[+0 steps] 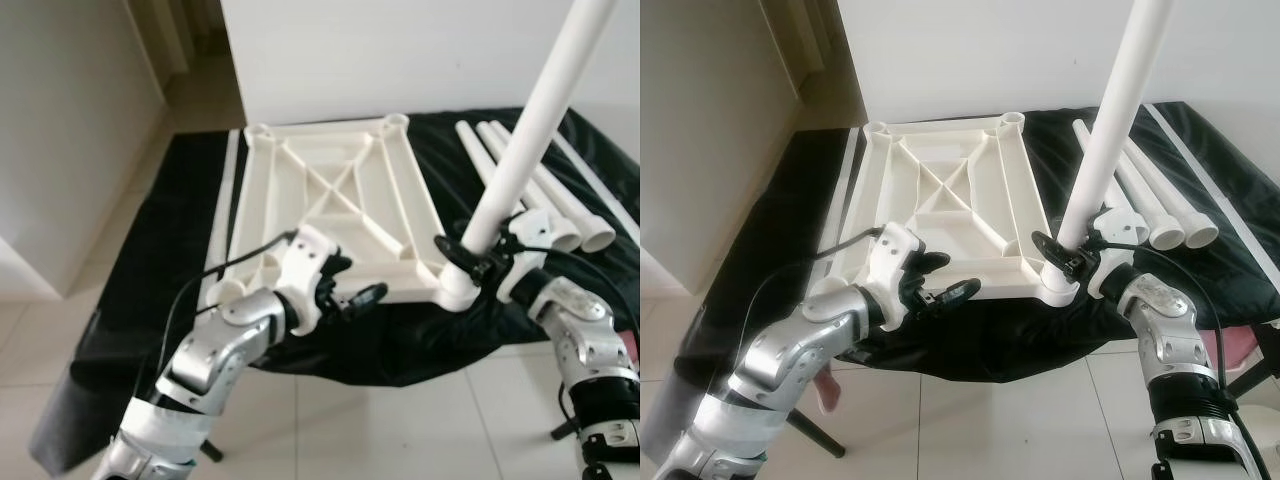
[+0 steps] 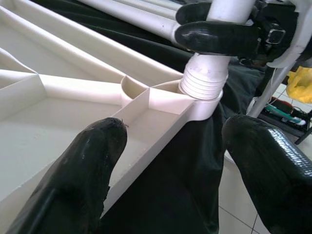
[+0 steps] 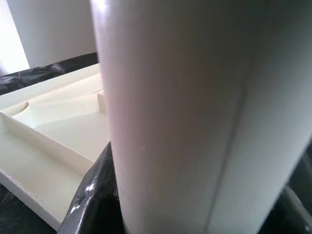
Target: Building children table
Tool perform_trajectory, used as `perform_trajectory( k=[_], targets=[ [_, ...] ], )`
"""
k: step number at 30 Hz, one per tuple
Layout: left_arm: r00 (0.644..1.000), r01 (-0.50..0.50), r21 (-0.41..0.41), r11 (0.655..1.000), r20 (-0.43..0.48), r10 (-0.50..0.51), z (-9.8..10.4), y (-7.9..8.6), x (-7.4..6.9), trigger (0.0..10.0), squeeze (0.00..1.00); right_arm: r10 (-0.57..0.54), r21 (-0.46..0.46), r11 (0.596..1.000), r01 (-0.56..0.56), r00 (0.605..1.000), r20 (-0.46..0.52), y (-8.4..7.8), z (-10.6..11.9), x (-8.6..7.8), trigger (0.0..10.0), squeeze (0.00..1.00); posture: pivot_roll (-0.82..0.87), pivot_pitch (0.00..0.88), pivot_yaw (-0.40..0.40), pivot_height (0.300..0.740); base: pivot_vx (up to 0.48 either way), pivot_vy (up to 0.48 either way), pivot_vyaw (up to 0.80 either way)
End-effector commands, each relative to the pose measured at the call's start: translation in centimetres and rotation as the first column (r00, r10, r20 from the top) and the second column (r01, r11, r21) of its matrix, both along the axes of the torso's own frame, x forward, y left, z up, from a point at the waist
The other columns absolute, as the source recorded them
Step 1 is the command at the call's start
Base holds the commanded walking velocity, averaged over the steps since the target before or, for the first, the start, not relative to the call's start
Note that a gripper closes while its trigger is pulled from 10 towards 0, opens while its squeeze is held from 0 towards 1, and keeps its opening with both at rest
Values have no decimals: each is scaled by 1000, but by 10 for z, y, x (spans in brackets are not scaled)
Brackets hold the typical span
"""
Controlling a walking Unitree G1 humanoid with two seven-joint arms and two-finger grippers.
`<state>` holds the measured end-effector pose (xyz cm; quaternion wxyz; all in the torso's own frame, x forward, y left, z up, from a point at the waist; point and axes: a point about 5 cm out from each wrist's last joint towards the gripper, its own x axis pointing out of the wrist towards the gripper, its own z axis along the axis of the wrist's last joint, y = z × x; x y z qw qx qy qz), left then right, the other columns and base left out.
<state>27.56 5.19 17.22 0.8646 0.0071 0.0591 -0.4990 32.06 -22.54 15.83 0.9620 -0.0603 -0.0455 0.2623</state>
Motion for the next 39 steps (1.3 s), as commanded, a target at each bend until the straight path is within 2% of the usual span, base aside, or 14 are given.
perform_trajectory(
  k=[1, 5, 15, 20, 24, 26, 30, 32, 33, 35, 36, 37, 38, 39],
  targets=[
    [993, 115, 6, 993, -1, -115, 2, -3, -6, 10000, 0, -34, 43, 998, 38, 994, -104, -1, -19, -1, 10000, 0, -59, 0, 66, 740, 0, 0, 0],
    [993, 114, 5, 993, 0, -114, 2, -3, -6, 10000, 0, -46, 83, 995, 56, 992, -121, 2, -21, -1, 10000, 0, -58, 0, 64, 740, 0, 0, 0],
    [993, 116, 5, 993, -2, -116, 3, -3, -7, 10000, 0, -99, 96, 989, 112, 986, -133, 0, -28, -2, 10000, 0, -59, 0, 59, 740, 0, 0, 0],
    [993, 122, 3, 993, -6, -122, 2, -4, -8, 10000, 0, -97, 81, 991, 106, 990, -104, 8, -29, -7, 10000, 0, -61, 0, 52, 740, 0, 0, 0],
    [992, 127, 4, 992, -11, -126, 0, -4, -10, 10000, 0, -167, 39, 985, 171, 982, -85, 15, -30, -8, 10000, 0, -62, 1, 52, 740, 0, 0, 0],
    [992, 127, 3, 992, -14, -127, -1, -4, -11, 10000, 0, -263, 18, 964, 265, 962, -78, 22, -31, -7, 10000, 0, -62, 6, 51, 740, 0, 0, 0],
    [992, 125, 3, 992, -16, -125, -1, -4, -11, 10000, 0, -341, 43, 937, 345, 936, -82, 28, -32, -9, 10000, 0, -62, 8, 52, 740, 0, 0, 0],
    [992, 121, 3, 993, -18, -121, -1, -4, -11, 10000, 0, -436, 68, 894, 443, 895, -97, 30, -34, -10, 10000, 0, -60, 9, 50, 740, 0, 0, 0],
    [992, 121, 3, 993, -18, -121, -1, -4, -11, 10000, 0, -436, 68, 894, 443, 895, -97, 30, -34, -10, 10000, 0, -60, 9, 50, 740, 0, 0, 0],
    [993, 121, 3, 993, -20, -120, -1, -4, -11, 10000, 0, -523, 74, 844, 531, 846, -104, 33, -35, -12, 10000, 0, -59, 8, 46, 740, 0, 0, 0],
    [993, 121, 3, 993, -20, -120, -1, -4, -11, 10000, 0, -523, 74, 844, 531, 846, -104, 33, -35, -12, 10000, 0, -59, 8, 46, 740, 0, 0, 0],
    [992, 121, 3, 993, -20, -121, -1, -5, -12, 10000, 0, -546, 78, 828, 555, 831, -107, 34, -35, -13, 10000, 0, -59, 8, 46, 740, 0, 0, 0],
    [993, 120, 2, 993, -20, -120, -1, -5, -12, 10000, 0, -592, 83, 796, 600, 799, -104, 38, -35, -15, 10000, 0, -57, 3, 42, 740, 0, 0, 0],
    [993, 120, 2, 993, -20, -120, -1, -5, -12, 10000, 0, -592, 83, 796, 600, 799, -104, 38, -35, -15, 10000, 0, -57, 3, 42, 740, 0, 0, 0]
  ],
)
